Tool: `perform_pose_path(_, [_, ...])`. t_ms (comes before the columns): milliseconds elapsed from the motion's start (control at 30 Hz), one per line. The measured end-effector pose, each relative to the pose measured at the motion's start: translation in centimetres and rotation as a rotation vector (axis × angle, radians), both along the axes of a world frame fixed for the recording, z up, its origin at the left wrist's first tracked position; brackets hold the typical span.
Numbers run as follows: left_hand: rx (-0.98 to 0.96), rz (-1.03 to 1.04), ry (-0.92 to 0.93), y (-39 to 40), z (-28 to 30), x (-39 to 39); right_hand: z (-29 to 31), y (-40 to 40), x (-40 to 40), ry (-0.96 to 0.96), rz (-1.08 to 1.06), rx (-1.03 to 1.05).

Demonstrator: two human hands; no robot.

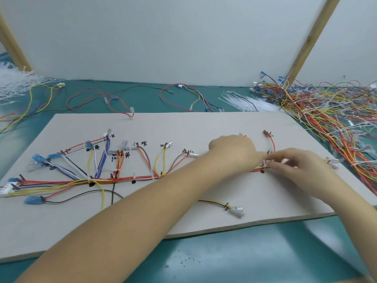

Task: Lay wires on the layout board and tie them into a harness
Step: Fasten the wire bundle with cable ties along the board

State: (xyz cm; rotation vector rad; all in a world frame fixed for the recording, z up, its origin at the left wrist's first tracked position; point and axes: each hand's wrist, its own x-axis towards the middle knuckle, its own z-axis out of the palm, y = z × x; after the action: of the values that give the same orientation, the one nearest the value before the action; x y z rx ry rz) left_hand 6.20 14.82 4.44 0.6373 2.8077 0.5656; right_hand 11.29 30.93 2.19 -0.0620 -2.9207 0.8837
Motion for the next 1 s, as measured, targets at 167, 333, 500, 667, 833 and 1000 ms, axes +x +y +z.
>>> perform_pose_path(167, [0.375, 0.055, 0.000, 1.4, -1.3, -0.8, -0.1, -0.1, -0.5, 0.033, 0.010, -0.002])
perform_pose_path(333, [0.489, 0.017, 0.050, 1.1, -2.1, -0.8, 0.2, -0.5, -1.0, -0.003, 0.078, 0.117])
perform_pose_path(500, [0.563, -0.020, 0.072, 1.1, -2.4, -0.4, 0.3, -0.8, -0.8, -0.007, 0.079, 0.154])
perform_pose_path(667, [0.495, -0.110, 0.056, 0.9, -1.4, 0.6, 0.1, -0.7, -0.7, -0.038, 0.077, 0.128])
perform_pose_path(833, [0.658, -0.149, 0.154, -4.8, 2.8, 1.8, 1.3, -1.8, -0.3, 0.248, -0.018, -0.043])
perform_pose_path(1000, [0.310, 0.215, 0.426, -16.5, 4.2, -2.9, 2.8, -7.4, -1.2, 0.367, 0.231, -0.050])
